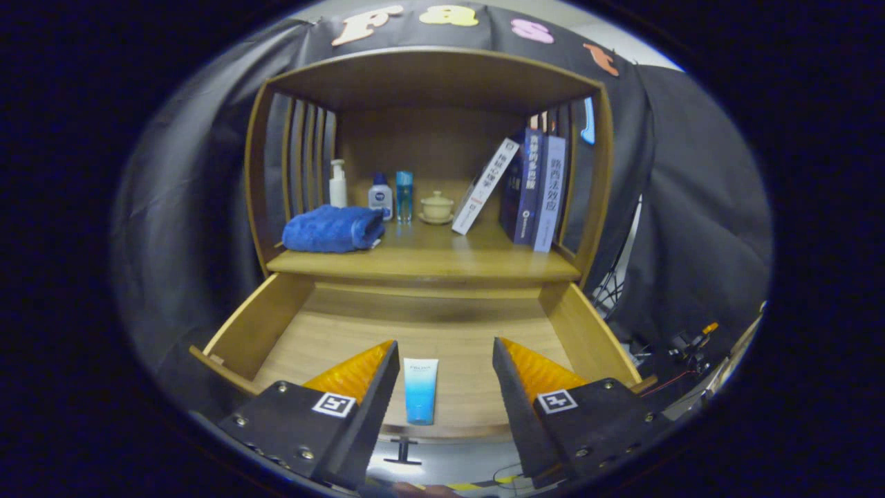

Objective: Pull open the drawer, take out the items inside it, and place them on the countertop above the cabinet.

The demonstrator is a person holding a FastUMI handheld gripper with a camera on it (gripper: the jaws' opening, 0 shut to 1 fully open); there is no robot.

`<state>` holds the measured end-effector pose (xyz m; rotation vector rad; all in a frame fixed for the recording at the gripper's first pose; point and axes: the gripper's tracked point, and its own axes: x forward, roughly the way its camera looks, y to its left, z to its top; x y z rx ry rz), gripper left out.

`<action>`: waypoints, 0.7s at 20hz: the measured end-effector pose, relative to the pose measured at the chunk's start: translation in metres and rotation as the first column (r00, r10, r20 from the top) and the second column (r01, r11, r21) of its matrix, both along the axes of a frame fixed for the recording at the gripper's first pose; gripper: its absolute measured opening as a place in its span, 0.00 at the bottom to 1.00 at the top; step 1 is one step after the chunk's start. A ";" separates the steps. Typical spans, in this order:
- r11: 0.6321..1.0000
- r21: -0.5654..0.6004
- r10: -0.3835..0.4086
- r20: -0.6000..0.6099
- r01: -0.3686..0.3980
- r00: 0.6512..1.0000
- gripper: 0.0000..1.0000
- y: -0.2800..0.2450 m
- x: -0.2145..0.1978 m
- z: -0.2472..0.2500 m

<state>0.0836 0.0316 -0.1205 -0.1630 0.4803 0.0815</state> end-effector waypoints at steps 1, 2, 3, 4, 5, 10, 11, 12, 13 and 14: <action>1.000 -0.008 -0.006 -0.033 0.006 0.999 0.80 0.000 0.009 -0.006; 1.000 -0.019 -0.009 -0.079 0.008 0.997 0.80 0.000 0.017 -0.015; 1.000 -0.030 -0.014 -0.138 0.010 0.990 0.80 0.001 0.022 -0.029; 1.000 -0.031 -0.012 -0.190 0.006 0.982 0.80 0.001 0.028 -0.042; 1.000 -0.015 -0.005 -0.236 0.002 0.972 0.81 0.005 0.030 -0.053; 0.999 -0.043 -0.038 -0.447 0.021 0.894 0.81 0.006 0.038 -0.108; 0.998 -0.055 -0.040 -0.495 0.015 0.868 0.81 0.006 0.035 -0.117; 0.999 -0.052 -0.038 -0.533 0.012 0.845 0.81 0.009 0.031 -0.125; 0.998 -0.054 -0.042 -0.578 0.013 0.815 0.81 0.011 0.026 -0.134; 0.998 -0.058 -0.049 -0.619 0.017 0.784 0.81 0.013 0.022 -0.141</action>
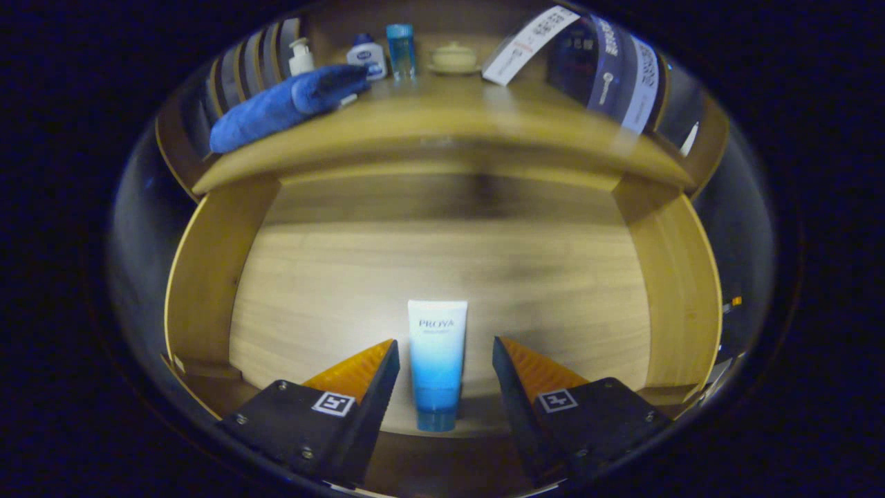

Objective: Pull open the drawer, take out the items inside it, and place them on the countertop above the cabinet.

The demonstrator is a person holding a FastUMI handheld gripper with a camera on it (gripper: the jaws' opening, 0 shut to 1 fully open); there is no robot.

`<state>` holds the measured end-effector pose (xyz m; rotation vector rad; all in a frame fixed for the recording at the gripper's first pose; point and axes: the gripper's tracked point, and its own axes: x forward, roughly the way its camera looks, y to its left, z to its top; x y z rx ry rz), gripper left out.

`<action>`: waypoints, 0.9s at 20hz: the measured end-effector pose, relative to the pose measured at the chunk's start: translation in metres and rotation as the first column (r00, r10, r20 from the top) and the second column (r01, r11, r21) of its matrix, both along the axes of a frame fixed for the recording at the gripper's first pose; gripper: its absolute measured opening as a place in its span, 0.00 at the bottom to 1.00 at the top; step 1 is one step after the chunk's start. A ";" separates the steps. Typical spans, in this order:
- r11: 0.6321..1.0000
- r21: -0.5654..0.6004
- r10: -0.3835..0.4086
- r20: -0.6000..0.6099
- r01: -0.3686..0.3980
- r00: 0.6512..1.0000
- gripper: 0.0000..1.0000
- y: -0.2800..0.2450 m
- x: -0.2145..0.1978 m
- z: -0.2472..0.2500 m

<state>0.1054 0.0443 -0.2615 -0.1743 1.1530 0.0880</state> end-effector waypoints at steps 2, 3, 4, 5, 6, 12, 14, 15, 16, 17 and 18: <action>0.999 0.023 -0.023 -0.043 0.024 0.999 0.80 0.006 -0.001 -0.006; 0.998 0.032 -0.048 -0.052 0.050 0.998 0.79 0.007 0.001 -0.007; 0.995 0.043 -0.083 -0.052 0.085 0.995 0.79 0.007 0.005 -0.006; 0.994 0.048 -0.098 -0.066 0.101 0.993 0.79 0.009 0.008 -0.011; 0.994 0.043 -0.094 -0.111 0.099 0.989 0.79 0.009 0.003 -0.015; 0.999 0.007 -0.036 -0.087 0.037 0.996 0.47 -0.002 0.010 -0.015; 0.999 0.036 -0.028 -0.031 0.029 0.999 0.40 -0.001 0.014 -0.008; 0.998 0.053 -0.030 0.008 0.030 0.999 0.40 0.000 0.017 -0.001; 0.998 0.064 -0.026 0.038 0.023 0.999 0.39 -0.001 0.018 0.006; 0.997 0.070 -0.019 0.082 0.013 0.996 0.39 -0.002 0.021 0.015; 0.997 0.080 -0.009 0.120 0.000 0.993 0.39 -0.003 0.022 0.025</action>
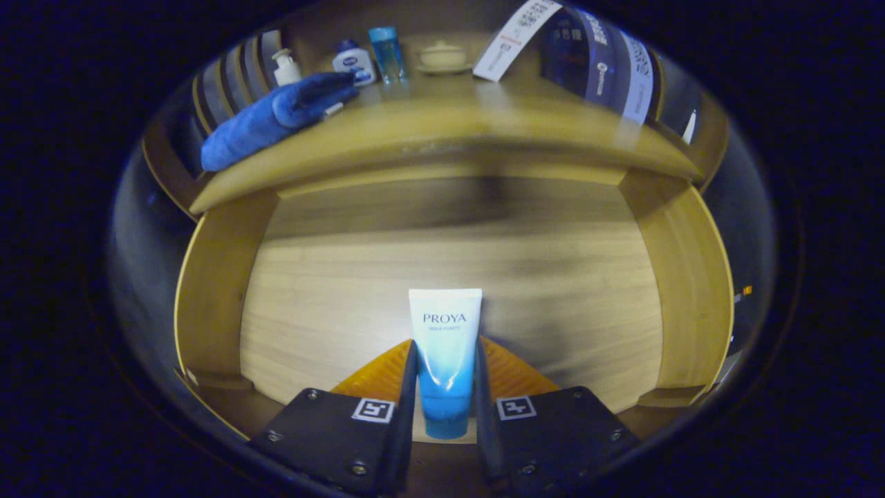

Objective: Pull open the drawer, take out the items inside it, and place them on the countertop above the cabinet.

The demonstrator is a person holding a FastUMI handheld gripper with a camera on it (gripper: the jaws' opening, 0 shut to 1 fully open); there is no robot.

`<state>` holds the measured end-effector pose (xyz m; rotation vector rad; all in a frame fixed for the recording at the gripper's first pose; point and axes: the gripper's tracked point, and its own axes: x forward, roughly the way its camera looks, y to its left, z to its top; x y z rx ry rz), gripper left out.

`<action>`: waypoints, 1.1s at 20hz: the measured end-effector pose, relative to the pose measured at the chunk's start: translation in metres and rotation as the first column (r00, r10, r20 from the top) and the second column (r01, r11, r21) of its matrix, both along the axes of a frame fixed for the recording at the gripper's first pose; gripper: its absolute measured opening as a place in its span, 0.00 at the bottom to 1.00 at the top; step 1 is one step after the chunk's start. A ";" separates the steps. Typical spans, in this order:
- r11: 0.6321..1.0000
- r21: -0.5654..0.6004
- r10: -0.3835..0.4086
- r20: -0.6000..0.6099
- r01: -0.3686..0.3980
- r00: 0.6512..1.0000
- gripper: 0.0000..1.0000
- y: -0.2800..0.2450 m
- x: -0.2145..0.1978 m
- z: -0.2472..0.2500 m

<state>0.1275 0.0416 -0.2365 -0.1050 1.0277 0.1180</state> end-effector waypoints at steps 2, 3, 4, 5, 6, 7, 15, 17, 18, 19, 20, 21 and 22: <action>0.999 0.034 0.008 0.087 -0.011 0.996 0.39 0.001 0.000 0.021; 0.999 0.046 0.012 0.123 -0.017 0.992 0.39 0.000 -0.002 0.031; 0.998 0.054 0.017 0.157 -0.026 0.987 0.39 -0.001 -0.003 0.040; 0.998 0.054 0.023 0.187 -0.033 0.982 0.39 -0.004 -0.003 0.047; 0.998 0.053 0.024 0.216 -0.036 0.976 0.39 -0.006 -0.003 0.055; 0.997 0.059 0.024 0.242 -0.040 0.970 0.39 -0.007 -0.004 0.063; 0.976 0.207 -0.036 0.452 -0.066 0.891 0.39 0.010 0.026 0.155; 0.971 0.227 -0.050 0.505 -0.077 0.861 0.39 0.013 0.046 0.174; 0.968 0.236 -0.052 0.533 -0.089 0.845 0.39 0.016 0.055 0.183; 0.960 0.258 -0.057 0.565 -0.111 0.823 0.39 0.023 0.062 0.191; 0.952 0.280 -0.069 0.590 -0.125 0.804 0.39 0.029 0.072 0.200; 0.947 0.293 -0.080 0.608 -0.130 0.790 0.39 0.032 0.082 0.204; 0.948 0.293 -0.087 0.620 -0.127 0.779 0.39 0.034 0.092 0.206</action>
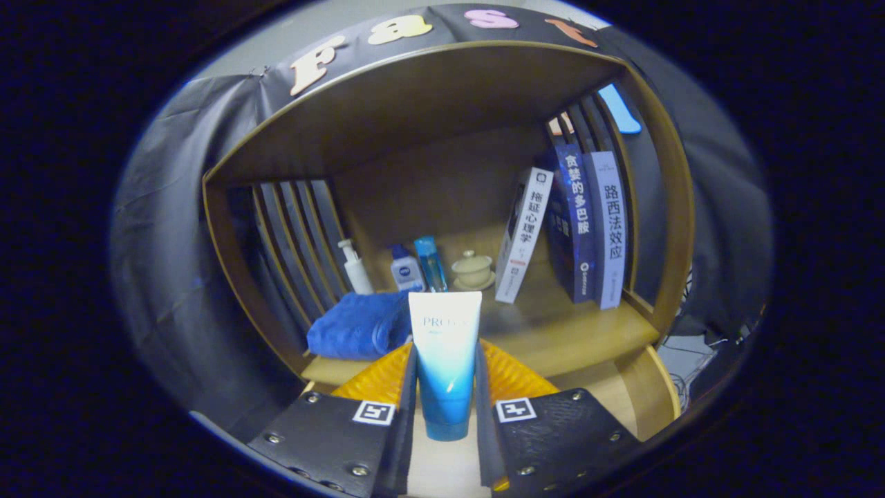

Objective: Pull open the drawer, take out the items inside it, and place them on the countertop above the cabinet.

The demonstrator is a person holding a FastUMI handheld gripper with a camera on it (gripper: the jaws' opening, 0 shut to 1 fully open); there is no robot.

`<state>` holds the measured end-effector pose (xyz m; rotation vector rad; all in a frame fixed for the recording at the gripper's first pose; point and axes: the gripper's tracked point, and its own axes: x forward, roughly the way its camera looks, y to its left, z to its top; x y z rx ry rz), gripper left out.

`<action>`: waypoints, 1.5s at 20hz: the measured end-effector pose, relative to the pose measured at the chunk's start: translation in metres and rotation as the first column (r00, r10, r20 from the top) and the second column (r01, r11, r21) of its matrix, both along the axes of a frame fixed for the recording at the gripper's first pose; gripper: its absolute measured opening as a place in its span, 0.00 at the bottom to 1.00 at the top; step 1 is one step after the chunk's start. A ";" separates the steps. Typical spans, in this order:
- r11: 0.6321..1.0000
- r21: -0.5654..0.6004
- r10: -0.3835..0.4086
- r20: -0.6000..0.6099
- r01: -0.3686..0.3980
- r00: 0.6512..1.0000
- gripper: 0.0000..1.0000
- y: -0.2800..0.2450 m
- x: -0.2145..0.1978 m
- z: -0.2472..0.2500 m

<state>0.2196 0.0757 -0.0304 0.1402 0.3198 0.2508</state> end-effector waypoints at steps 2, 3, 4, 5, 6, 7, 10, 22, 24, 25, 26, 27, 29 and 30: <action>1.000 -0.017 -0.013 0.007 0.013 1.000 0.39 0.004 0.017 -0.004; 0.999 -0.035 -0.011 0.004 0.011 1.000 0.39 0.008 0.026 -0.011; 0.998 -0.057 -0.018 0.005 0.018 1.000 0.38 0.010 0.035 -0.016; 0.996 -0.082 -0.024 -0.001 0.024 1.000 0.38 0.011 0.045 -0.023; 0.995 -0.099 -0.033 -0.005 0.033 0.999 0.39 0.012 0.055 -0.030; 0.993 -0.111 -0.041 -0.014 0.040 0.999 0.39 0.013 0.063 -0.037; 0.992 -0.112 -0.067 -0.055 0.060 0.996 0.39 0.017 0.083 -0.060; 0.989 -0.096 -0.123 -0.084 0.114 0.989 0.39 0.018 0.125 -0.089; 0.986 -0.099 -0.145 -0.108 0.135 0.983 0.39 0.017 0.124 -0.096; 0.981 -0.101 -0.176 -0.121 0.164 0.977 0.38 0.013 0.124 -0.098; 0.976 -0.106 -0.204 -0.130 0.191 0.970 0.40 0.010 0.124 -0.099; 0.971 -0.115 -0.225 -0.130 0.211 0.966 0.39 0.007 0.121 -0.095; 0.968 -0.120 -0.236 -0.147 0.220 0.960 0.53 0.007 0.120 -0.101; 0.970 -0.118 -0.232 -0.165 0.215 0.959 0.65 0.007 0.115 -0.102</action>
